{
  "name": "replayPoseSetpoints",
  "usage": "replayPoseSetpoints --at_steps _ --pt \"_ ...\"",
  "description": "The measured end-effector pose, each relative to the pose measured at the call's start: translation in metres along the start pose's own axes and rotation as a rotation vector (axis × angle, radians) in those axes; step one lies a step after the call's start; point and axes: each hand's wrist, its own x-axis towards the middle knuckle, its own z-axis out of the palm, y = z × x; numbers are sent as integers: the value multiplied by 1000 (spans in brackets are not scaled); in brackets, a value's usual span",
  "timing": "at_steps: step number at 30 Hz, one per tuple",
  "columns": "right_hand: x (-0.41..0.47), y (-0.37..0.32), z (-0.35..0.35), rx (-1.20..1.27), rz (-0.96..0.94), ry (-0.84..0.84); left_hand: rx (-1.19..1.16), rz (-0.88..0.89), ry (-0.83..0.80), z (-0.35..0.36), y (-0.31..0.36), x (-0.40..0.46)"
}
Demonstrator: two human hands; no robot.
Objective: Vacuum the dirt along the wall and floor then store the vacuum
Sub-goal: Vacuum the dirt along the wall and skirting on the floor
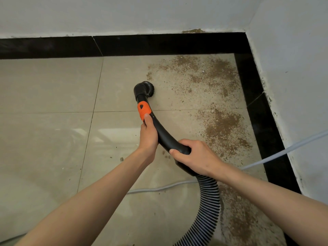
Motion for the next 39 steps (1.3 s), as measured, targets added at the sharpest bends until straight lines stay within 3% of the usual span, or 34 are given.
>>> replayPoseSetpoints --at_steps 13,26,39 --pt "61 4 -22 -107 -34 36 21 13 28 26 32 50" --pt "134 0 -44 20 -20 107 118 42 66 56 82 114" --pt "114 31 -55 163 65 249 250 103 -56 103 80 102"
